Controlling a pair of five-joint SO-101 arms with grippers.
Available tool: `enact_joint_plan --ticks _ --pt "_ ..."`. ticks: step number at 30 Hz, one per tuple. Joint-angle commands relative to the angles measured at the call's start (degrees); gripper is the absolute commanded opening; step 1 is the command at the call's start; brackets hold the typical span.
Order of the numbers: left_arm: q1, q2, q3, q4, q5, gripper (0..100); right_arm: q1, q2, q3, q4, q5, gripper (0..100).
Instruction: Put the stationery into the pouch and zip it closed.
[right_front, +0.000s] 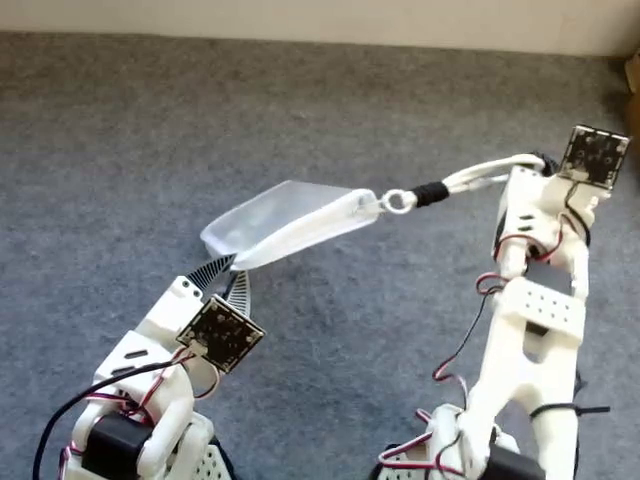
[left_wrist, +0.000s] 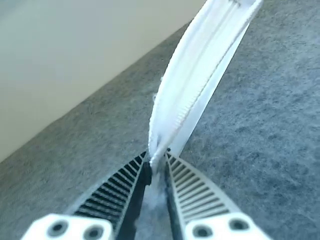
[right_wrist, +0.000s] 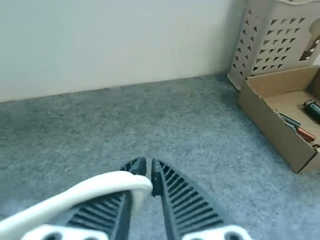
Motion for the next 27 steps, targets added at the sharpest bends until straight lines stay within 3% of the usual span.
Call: enact_joint_plan --ticks 1,8,19,27 --pt "-2.95 -0.31 -0.22 0.97 -0.26 0 7.16 2.59 -6.81 -1.89 0.53 0.5" --pt "-2.95 -0.31 1.63 0.62 -0.18 0 14.29 6.99 -10.07 -1.89 0.53 0.5" --pt "-2.95 -0.31 2.42 0.88 -0.09 0 12.62 7.08 -9.45 -0.84 0.53 1.0" --pt "-2.95 -0.31 4.97 0.62 -0.09 0 9.80 6.99 -9.98 15.96 0.53 1.1"
